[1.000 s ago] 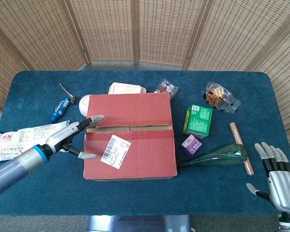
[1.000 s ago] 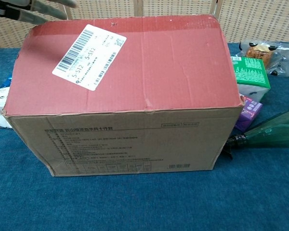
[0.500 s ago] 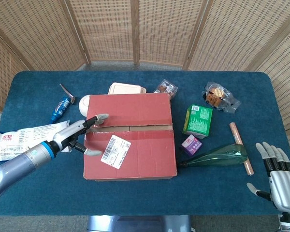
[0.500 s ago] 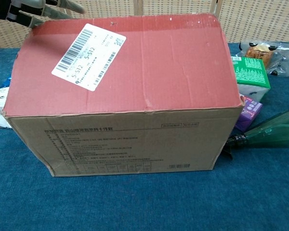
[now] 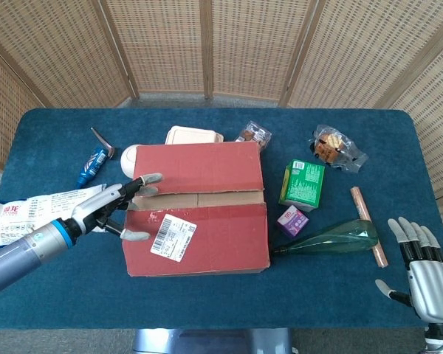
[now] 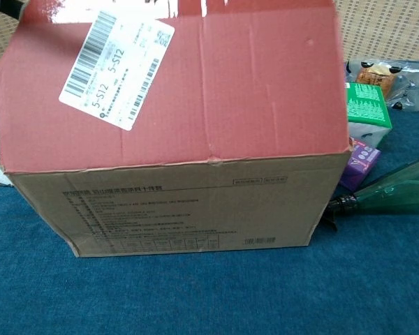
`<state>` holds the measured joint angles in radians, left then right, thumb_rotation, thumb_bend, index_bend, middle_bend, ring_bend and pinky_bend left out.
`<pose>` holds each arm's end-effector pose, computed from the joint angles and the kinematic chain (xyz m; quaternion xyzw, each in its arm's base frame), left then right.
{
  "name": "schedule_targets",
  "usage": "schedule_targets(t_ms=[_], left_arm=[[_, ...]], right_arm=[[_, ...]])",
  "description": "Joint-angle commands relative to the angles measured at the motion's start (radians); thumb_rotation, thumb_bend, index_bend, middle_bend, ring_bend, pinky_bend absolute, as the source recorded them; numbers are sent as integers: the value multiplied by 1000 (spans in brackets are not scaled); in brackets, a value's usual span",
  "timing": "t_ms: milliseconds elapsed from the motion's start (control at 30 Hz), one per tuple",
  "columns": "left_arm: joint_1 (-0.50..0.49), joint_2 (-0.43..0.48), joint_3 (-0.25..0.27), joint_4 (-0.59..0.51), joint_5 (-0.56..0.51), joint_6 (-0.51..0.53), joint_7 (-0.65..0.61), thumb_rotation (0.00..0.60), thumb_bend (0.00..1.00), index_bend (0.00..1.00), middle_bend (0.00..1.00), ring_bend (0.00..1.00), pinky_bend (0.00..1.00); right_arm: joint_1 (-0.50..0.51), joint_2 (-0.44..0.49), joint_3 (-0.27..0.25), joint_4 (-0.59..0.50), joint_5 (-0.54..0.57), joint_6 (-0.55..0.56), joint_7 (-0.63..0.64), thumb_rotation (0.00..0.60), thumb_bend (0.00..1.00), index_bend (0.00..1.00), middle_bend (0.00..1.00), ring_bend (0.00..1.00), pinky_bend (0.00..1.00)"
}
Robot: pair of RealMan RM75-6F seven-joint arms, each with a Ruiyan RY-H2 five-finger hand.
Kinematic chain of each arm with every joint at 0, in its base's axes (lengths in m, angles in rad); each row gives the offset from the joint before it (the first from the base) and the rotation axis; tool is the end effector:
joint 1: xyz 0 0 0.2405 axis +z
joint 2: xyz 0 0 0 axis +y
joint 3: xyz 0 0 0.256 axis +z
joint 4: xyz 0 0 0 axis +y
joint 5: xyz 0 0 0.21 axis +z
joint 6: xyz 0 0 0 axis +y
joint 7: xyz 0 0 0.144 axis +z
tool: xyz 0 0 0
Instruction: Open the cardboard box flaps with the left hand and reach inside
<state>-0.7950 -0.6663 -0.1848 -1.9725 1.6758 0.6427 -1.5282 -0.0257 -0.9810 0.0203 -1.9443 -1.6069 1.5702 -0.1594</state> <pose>-0.1045 0.3047 0.1652 -0.5276 -0.7415 -0.4104 0.0580 -0.2548 -0.1413 0.1790 0.5863 -0.3899 0.4054 0.5830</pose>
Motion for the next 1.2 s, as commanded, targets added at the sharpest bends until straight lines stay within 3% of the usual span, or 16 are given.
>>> schedule_targets(t_ms=[33,233,533,1200], left_arm=[[10,44,27,4,86,89,-93,600,93,0,0,119,524],[11,107,65,9,216,228,-199,600,92,0,0,121,524],[4,157,116,-22,347,355,-234,600,92,0,0,125,524],[-51,51,237,-78,444,348,-155,600,92,0,0,127,525]], right_arm=[[1,-3,0,2,-1,-1,-5,600,0,0,0,0,0],[3,-7,1,3,1,-5,-14,600,0,0,0,0,0],[5,-7,2,2,1,-5,-13,600,0,0,0,0,0],[6,0,5,1,6,-5,0,600,0,0,0,0,0]])
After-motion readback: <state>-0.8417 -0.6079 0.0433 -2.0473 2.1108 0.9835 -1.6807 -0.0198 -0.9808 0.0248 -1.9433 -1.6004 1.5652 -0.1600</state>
